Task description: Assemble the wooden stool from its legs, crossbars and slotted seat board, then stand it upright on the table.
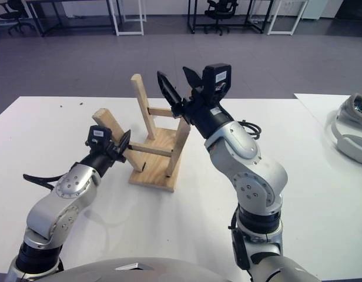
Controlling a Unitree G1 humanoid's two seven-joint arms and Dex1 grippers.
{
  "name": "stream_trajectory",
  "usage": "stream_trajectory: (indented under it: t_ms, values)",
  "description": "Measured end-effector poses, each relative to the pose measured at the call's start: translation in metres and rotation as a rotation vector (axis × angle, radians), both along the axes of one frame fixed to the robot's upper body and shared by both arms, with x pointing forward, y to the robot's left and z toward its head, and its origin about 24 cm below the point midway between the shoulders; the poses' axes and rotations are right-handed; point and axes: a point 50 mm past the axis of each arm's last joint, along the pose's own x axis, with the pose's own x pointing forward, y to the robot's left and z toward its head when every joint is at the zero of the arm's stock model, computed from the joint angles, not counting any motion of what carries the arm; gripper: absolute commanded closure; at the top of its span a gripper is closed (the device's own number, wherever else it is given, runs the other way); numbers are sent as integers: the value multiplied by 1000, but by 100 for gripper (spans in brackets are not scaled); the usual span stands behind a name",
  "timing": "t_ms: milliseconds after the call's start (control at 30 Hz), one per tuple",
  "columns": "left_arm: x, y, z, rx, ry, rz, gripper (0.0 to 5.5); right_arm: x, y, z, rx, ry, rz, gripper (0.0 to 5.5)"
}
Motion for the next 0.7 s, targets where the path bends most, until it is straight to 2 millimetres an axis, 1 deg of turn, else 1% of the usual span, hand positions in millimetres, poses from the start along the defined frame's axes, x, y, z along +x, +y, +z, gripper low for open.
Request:
stream_trajectory:
  t_ms: [100,133,200,300,367,433,567,700]
  values:
    - [1,2,1,23,-3,-24,232,3,1,-11,-57,45,-14,206]
    - [3,4,2,-12,-7,-11,210,3,1,-12,-64,46,-17,206]
    - [4,1,6,-117,-9,-6,184,3,1,-14,-70,47,-26,206]
    - [3,-5,10,-247,2,-35,184,0,2,-11,-54,27,-30,206]
    - [-1,-10,19,-340,-19,-63,184,-1,0,-14,-53,22,-62,206]
    - [-3,-15,22,-401,-23,-87,184,0,-1,-17,-67,26,-79,206]
    - [-4,-23,23,-407,-4,-129,184,0,-6,-26,-72,51,-91,206]
    - [-5,-27,20,-379,18,-139,184,-1,-5,-26,-59,49,-77,206]
